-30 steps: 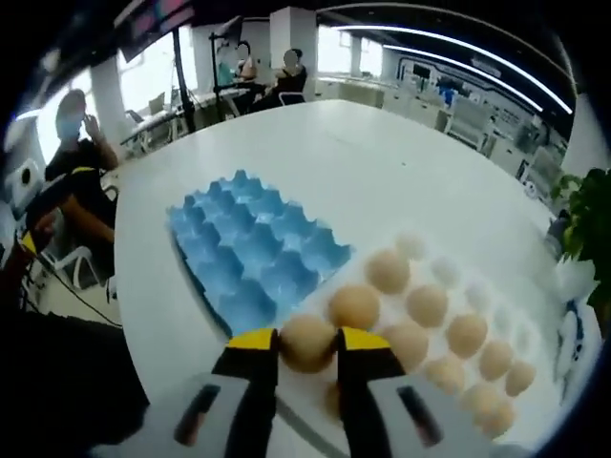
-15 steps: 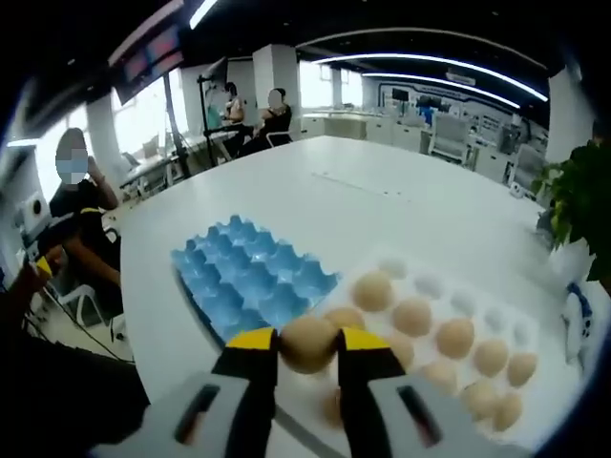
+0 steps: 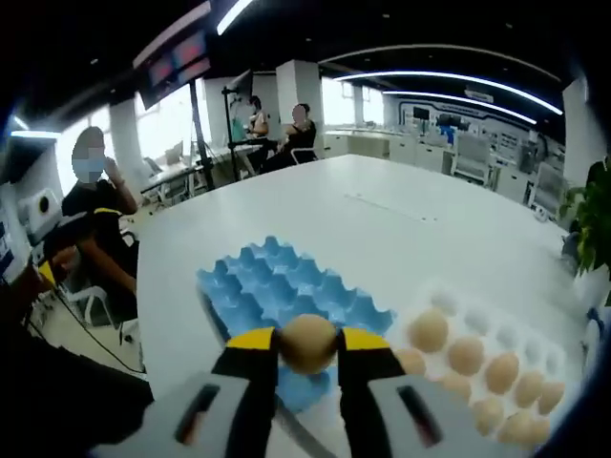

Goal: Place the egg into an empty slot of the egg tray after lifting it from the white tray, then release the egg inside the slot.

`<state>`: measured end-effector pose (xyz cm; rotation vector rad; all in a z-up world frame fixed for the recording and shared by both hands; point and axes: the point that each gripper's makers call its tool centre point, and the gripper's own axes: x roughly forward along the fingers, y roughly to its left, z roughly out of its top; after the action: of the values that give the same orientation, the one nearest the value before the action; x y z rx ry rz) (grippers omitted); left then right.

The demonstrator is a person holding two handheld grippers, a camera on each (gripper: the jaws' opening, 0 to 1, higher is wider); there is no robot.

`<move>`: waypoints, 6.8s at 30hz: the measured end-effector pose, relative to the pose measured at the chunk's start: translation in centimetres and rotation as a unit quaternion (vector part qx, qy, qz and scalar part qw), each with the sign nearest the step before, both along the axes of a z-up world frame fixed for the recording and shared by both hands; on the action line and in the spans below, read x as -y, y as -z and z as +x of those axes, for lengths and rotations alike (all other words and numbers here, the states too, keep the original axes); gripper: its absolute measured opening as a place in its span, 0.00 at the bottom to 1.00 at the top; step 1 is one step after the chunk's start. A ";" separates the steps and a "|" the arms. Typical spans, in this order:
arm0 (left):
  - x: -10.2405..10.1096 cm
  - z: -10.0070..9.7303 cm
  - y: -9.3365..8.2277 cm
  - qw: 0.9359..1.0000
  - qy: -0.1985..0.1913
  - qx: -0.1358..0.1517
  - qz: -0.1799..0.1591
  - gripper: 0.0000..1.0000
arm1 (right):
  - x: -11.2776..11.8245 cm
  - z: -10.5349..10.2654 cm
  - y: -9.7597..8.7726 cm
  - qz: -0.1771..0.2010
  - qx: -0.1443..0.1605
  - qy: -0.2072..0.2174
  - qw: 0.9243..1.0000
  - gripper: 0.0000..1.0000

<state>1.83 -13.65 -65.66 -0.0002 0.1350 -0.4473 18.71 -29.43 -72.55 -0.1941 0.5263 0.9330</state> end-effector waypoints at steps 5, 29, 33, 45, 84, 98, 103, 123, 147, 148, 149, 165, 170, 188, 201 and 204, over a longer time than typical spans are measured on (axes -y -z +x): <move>-0.3 -0.2 -0.8 1.000 -0.004 0.026 -0.011 1.00 | -3.9 -0.7 -0.1 0.006 0.007 -0.036 0.999 0.24; -1.3 -0.8 -0.4 0.998 -0.009 0.033 -0.048 1.00 | -15.8 -2.9 2.2 -0.016 0.010 -0.119 0.993 0.24; -1.5 -0.9 -0.2 0.998 -0.009 0.032 -0.045 1.00 | -16.3 -3.3 3.3 -0.051 0.027 -0.143 0.988 0.24; -0.2 -1.3 -0.3 1.000 0.009 0.022 0.001 1.00 | -17.1 -3.9 5.6 -0.109 0.029 -0.165 0.980 0.24; 2.5 -1.7 1.2 0.997 0.063 0.008 0.043 1.00 | 2.8 -3.3 -0.1 -0.001 0.101 -0.058 0.993 0.25; 3.6 -1.5 1.9 0.997 0.074 -0.002 0.037 1.00 | 13.9 -2.5 0.3 -0.032 0.085 0.011 0.996 0.25; 4.0 -1.3 2.1 0.996 0.082 -0.004 0.045 1.00 | 14.2 -2.3 1.1 -0.050 0.069 -0.009 0.996 0.26; 4.4 -0.7 2.0 0.995 0.091 -0.003 0.043 1.00 | 13.6 -0.6 5.6 -0.182 -0.048 -0.067 0.980 0.27; 3.8 -0.4 1.9 0.996 0.085 -0.003 0.037 1.00 | 14.3 -0.4 1.8 -0.028 -0.014 0.029 0.999 0.26; 3.7 -0.5 2.1 0.996 0.085 -0.004 0.039 1.00 | 14.2 -0.5 1.7 -0.023 -0.014 0.031 0.999 0.26; 3.6 -0.6 2.2 0.996 0.084 -0.006 0.039 1.00 | 13.8 -0.6 1.6 -0.018 -0.013 0.031 0.999 0.26; 2.5 -1.0 3.2 0.996 0.067 -0.046 0.033 1.00 | 4.5 -1.4 0.9 0.025 0.002 -0.021 0.999 0.26; 2.5 -1.3 3.5 0.995 0.069 -0.049 0.043 1.00 | 1.2 -1.6 0.9 0.041 0.002 -0.035 0.999 0.26; 1.3 -2.0 4.3 0.996 0.056 -0.064 0.037 1.00 | -9.8 -3.1 2.2 0.009 0.022 -0.106 0.994 0.26; 0.7 -2.7 5.5 0.994 0.052 -0.080 0.047 1.00 | -12.1 -3.1 4.5 -0.101 0.028 -0.166 0.980 0.26; 0.5 -2.7 5.8 0.994 0.049 -0.085 0.055 1.00 | -12.4 -3.0 4.8 -0.112 0.033 -0.177 0.977 0.26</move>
<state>-0.86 -14.16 -71.44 0.0762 0.3270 -0.5383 15.68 -17.01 -77.39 -0.5353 0.5446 1.2082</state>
